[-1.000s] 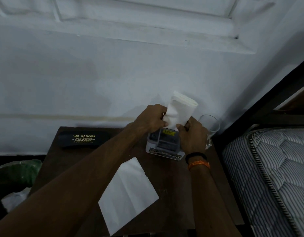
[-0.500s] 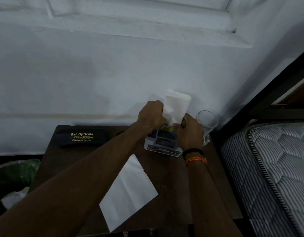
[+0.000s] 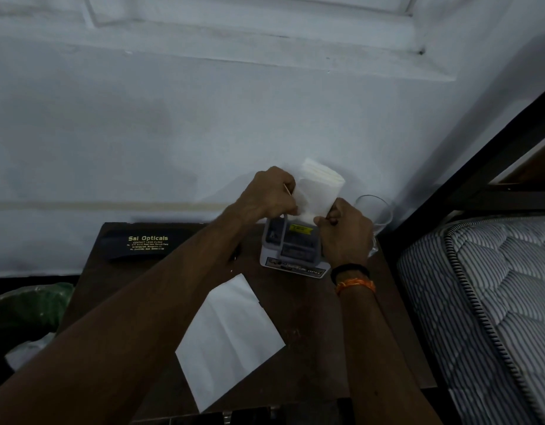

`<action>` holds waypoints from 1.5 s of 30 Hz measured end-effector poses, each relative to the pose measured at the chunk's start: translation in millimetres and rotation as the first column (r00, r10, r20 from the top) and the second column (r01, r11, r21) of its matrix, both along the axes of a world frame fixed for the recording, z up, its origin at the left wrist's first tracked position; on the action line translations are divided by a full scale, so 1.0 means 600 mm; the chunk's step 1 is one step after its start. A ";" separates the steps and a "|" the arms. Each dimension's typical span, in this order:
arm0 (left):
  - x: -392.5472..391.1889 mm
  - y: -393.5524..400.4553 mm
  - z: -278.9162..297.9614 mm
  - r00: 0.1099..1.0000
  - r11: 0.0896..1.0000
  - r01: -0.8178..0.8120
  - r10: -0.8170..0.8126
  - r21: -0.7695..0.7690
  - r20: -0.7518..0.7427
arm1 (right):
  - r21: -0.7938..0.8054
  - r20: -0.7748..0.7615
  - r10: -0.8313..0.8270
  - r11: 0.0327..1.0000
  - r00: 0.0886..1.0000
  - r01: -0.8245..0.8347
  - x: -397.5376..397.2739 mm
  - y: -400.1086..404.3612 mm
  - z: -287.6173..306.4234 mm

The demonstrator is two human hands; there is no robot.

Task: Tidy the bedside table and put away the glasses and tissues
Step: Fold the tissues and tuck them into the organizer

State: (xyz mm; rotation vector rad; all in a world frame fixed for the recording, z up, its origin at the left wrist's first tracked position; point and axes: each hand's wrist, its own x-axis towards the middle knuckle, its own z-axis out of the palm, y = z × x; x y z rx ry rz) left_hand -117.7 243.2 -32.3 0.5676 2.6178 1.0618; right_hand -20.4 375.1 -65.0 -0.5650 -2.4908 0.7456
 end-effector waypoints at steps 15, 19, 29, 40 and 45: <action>0.019 -0.004 -0.018 0.995 0.999 0.020 -0.022 -0.027 -0.099 | -0.097 -0.043 -0.003 0.995 0.999 -0.002 0.001 0.005 -0.001; 0.017 -0.007 -0.014 0.995 1.000 -0.008 0.010 0.024 -0.102 | -0.123 -0.080 -0.004 0.992 0.997 -0.005 0.002 0.001 0.006; 0.014 -0.004 -0.025 0.993 0.998 -0.054 0.058 0.043 -0.098 | -0.138 -0.136 -0.021 0.990 0.991 0.002 0.004 -0.007 0.008; 0.018 -0.010 -0.034 0.993 0.997 -0.052 0.058 0.061 -0.102 | -0.169 -0.091 -0.013 0.986 0.996 -0.002 0.005 -0.006 0.003; 0.017 -0.007 -0.032 0.992 0.999 -0.043 0.045 0.020 -0.122 | -0.133 -0.045 -0.014 0.991 0.999 0.008 0.006 -0.005 -0.003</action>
